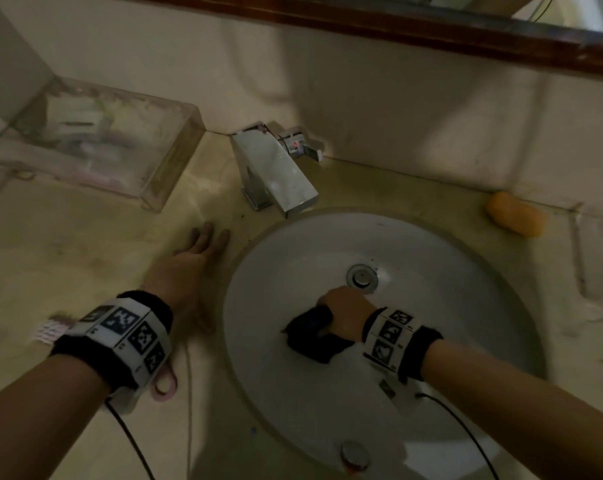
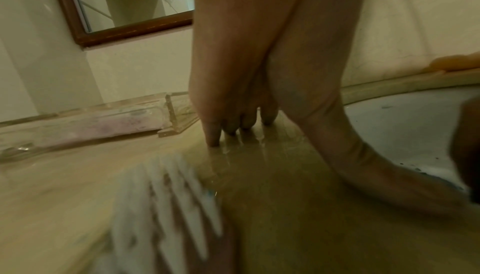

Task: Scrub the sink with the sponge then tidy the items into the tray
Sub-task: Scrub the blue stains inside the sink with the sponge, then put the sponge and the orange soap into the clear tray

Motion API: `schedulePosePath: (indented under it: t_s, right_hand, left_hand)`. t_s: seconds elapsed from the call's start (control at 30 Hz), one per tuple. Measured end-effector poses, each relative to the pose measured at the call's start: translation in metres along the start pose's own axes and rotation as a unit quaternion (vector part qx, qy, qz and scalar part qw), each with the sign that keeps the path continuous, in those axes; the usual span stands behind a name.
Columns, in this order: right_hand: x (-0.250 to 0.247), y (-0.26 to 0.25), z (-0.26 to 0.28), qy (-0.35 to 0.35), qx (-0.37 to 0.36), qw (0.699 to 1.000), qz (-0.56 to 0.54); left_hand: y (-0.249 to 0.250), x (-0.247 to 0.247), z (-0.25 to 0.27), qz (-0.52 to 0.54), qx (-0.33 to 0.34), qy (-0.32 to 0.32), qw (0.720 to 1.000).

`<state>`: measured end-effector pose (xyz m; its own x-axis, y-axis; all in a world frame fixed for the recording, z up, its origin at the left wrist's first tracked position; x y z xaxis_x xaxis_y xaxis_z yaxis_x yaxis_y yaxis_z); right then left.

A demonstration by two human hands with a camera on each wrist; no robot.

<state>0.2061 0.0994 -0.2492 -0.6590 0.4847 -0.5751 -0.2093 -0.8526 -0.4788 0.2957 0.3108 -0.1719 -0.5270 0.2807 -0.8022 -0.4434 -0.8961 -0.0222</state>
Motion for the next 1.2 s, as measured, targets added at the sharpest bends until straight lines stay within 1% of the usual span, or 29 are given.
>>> schedulePosePath:
  t_s: [0.07, 0.13, 0.2, 0.27, 0.33, 0.37, 0.4, 0.47, 0.5, 0.6, 0.73, 0.83, 0.9, 0.93, 1.0, 1.03, 1.07, 1.1, 1.13, 1.2]
  right_hand:
    - [-0.001, -0.027, -0.009, 0.035, -0.026, 0.998, -0.053]
    - [-0.004, -0.051, -0.023, 0.078, -0.028, 0.992, -0.091]
    - [-0.012, -0.065, -0.040, 0.129, 0.004, 0.981, -0.144]
    - [-0.021, -0.066, -0.055, 0.192, 0.076, 0.954, -0.219]
    - [-0.029, -0.055, -0.057, 0.252, 0.165, 0.912, -0.278]
    - [-0.034, -0.047, -0.056, 0.264, 0.188, 0.895, -0.308]
    - [-0.040, -0.039, -0.056, 0.267, 0.193, 0.886, -0.327]
    - [-0.052, -0.023, -0.048, 0.261, 0.204, 0.880, -0.339]
    - [-0.060, -0.015, -0.041, 0.269, 0.208, 0.875, -0.344]
    - [-0.073, 0.000, -0.024, 0.300, 0.219, 0.849, -0.376]
    - [-0.075, 0.007, 0.011, 0.300, 0.220, 0.854, -0.364]
    - [-0.073, 0.005, 0.044, 0.288, 0.210, 0.864, -0.355]
    - [-0.071, 0.004, 0.066, 0.289, 0.184, 0.876, -0.338]
    - [-0.070, 0.002, 0.077, 0.297, 0.163, 0.879, -0.335]
    - [-0.068, -0.003, 0.100, 0.302, 0.129, 0.882, -0.339]
    - [-0.068, -0.005, 0.110, 0.309, 0.108, 0.883, -0.335]
    - [-0.068, -0.009, 0.120, 0.324, 0.083, 0.884, -0.326]
    - [-0.068, -0.014, 0.131, 0.348, 0.057, 0.884, -0.307]
    - [-0.069, -0.021, 0.142, 0.377, 0.023, 0.879, -0.290]
    - [-0.069, -0.035, 0.162, 0.433, -0.068, 0.854, -0.280]
  left_hand:
    - [-0.002, 0.001, -0.001, -0.001, 0.005, 0.006, 1.000]
    - [-0.004, 0.002, -0.002, 0.009, 0.012, 0.011, 1.000]
    - [-0.005, 0.003, -0.003, 0.014, 0.017, 0.011, 1.000]
    - [-0.004, 0.005, -0.003, 0.013, 0.021, 0.009, 1.000]
    - [-0.002, 0.004, -0.003, 0.012, 0.022, 0.011, 1.000]
    - [-0.002, 0.005, -0.003, 0.012, 0.023, 0.013, 1.000]
    - [-0.002, 0.005, -0.002, 0.015, 0.024, 0.015, 0.999]
    - [-0.001, 0.004, -0.001, 0.012, 0.026, 0.015, 0.999]
    - [0.000, 0.003, 0.000, 0.010, 0.027, 0.013, 1.000]
    - [0.001, 0.003, 0.002, 0.004, 0.020, 0.008, 1.000]
    - [0.001, 0.002, 0.001, -0.011, 0.020, 0.007, 1.000]
    - [0.001, 0.001, 0.002, -0.016, 0.016, -0.006, 1.000]
    - [0.006, -0.005, 0.007, -0.030, 0.015, -0.011, 0.999]
    - [0.011, -0.008, 0.011, -0.044, 0.020, -0.008, 0.999]
    - [0.029, -0.016, 0.020, -0.041, 0.056, 0.029, 0.997]
    - [0.040, -0.022, 0.025, -0.004, 0.083, 0.053, 0.995]
    - [0.051, -0.028, 0.030, 0.060, 0.109, 0.067, 0.990]
    - [0.063, -0.035, 0.034, 0.142, 0.133, 0.064, 0.979]
    - [0.075, -0.043, 0.038, 0.223, 0.154, 0.045, 0.961]
    - [0.100, -0.054, 0.046, 0.366, 0.166, -0.033, 0.915]
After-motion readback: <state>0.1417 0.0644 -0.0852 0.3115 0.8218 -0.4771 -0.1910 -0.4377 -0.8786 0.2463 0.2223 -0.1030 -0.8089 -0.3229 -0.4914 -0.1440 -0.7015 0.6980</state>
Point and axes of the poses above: each hand's wrist, its own z-axis away from the middle knuckle, its own x-axis out of the palm, y = z × x, the point moved 4 cm from there along -z, towards the middle knuckle, and after that the axes turned 10 degrees about -z, right-handed, at the moved point
